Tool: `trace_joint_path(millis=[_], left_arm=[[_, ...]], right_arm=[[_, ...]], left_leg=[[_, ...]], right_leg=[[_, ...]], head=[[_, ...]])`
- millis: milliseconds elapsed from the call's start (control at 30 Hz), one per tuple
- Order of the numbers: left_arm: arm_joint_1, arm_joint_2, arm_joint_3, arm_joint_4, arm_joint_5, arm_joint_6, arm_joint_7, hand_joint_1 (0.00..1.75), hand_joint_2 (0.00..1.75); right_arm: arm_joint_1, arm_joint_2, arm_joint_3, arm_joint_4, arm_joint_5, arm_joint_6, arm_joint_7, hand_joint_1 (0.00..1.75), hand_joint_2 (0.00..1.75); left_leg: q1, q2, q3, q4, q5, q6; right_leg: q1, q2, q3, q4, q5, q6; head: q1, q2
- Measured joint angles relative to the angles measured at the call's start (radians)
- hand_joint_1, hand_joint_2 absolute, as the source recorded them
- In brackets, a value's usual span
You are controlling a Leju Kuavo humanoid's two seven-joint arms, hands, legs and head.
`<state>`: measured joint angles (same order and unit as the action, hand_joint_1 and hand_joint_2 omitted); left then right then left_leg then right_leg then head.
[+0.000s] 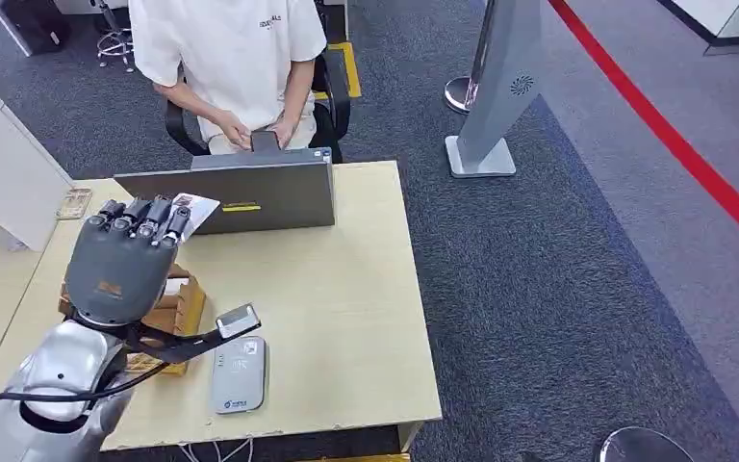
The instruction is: Pass the card to the sensor for recognition and then transmit it.
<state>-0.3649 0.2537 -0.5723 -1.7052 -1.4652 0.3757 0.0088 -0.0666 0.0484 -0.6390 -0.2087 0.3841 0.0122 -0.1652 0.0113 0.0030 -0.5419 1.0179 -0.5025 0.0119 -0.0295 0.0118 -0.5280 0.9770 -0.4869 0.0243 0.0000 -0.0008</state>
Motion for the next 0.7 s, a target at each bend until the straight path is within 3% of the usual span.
trace_joint_path(millis=[200, 500, 700], left_arm=[[0.043, -0.014, -0.038, 0.01, 0.051, -0.001, 0.01, 1.75, 1.75], [0.153, -0.037, -0.044, 0.14, 0.062, 0.056, 0.016, 1.75, 1.75], [0.157, -0.038, -0.044, 0.146, 0.064, 0.056, 0.015, 1.75, 1.75]], right_arm=[[0.005, 0.003, -0.012, 0.004, -0.003, -0.005, 0.0, 0.0, 1.75], [0.006, 0.005, -0.028, 0.005, 0.01, -0.012, 0.004, 0.0, 1.75], [0.006, 0.005, -0.029, 0.005, 0.01, -0.012, 0.005, 0.0, 1.75]], left_leg=[[0.0, 0.0, 0.0, 0.0, 0.0, 0.0], [0.0, 0.0, -0.001, 0.0, 0.0, 0.0], [0.0, 0.0, -0.001, 0.0, 0.0, 0.0]], right_leg=[[0.0, 0.0, 0.0, 0.0, 0.0, 0.0], [0.0, 0.0, 0.0, 0.0, 0.0, 0.0], [0.0, 0.0, 0.0, 0.0, 0.0, 0.0]], head=[[0.0, 0.0], [0.0, 0.0], [0.0, 0.0]])
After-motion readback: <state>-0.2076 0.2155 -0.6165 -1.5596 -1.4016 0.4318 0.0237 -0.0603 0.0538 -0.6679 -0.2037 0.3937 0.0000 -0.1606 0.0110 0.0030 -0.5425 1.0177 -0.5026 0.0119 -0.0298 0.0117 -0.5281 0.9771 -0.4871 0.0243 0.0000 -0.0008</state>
